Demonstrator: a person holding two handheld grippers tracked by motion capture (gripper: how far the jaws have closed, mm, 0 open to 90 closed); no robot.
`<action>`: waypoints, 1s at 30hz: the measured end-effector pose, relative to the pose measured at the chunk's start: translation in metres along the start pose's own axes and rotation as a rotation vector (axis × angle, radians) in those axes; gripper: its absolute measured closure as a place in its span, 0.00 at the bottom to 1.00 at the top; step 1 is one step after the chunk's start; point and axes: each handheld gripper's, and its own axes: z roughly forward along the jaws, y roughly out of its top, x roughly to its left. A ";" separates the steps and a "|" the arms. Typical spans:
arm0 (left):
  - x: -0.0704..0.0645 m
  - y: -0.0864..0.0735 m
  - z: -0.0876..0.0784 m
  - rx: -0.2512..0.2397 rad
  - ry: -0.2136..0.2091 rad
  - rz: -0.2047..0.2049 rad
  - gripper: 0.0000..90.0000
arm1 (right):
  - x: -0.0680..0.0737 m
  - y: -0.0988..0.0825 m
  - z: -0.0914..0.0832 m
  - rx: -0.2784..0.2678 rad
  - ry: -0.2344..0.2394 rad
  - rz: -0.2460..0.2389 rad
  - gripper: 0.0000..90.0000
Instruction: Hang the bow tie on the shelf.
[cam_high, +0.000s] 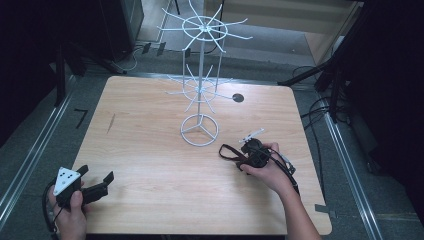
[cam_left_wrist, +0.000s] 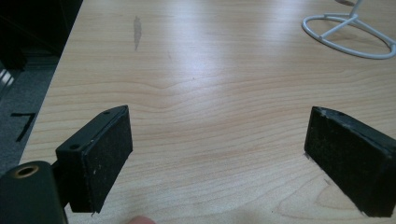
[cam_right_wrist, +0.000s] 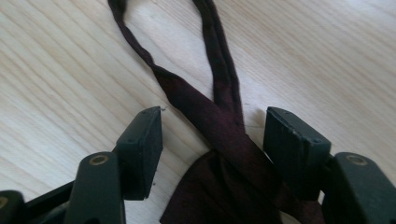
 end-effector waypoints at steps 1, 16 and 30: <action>0.000 0.000 0.000 -0.001 -0.001 -0.001 0.09 | -0.001 0.000 0.000 -0.002 0.000 0.004 0.50; 0.002 0.000 -0.001 -0.002 -0.008 -0.007 0.09 | -0.011 -0.011 -0.010 -0.182 -0.012 0.107 1.00; 0.001 0.000 0.000 0.002 -0.003 -0.005 0.09 | -0.017 -0.025 -0.057 -0.553 -0.023 0.204 1.00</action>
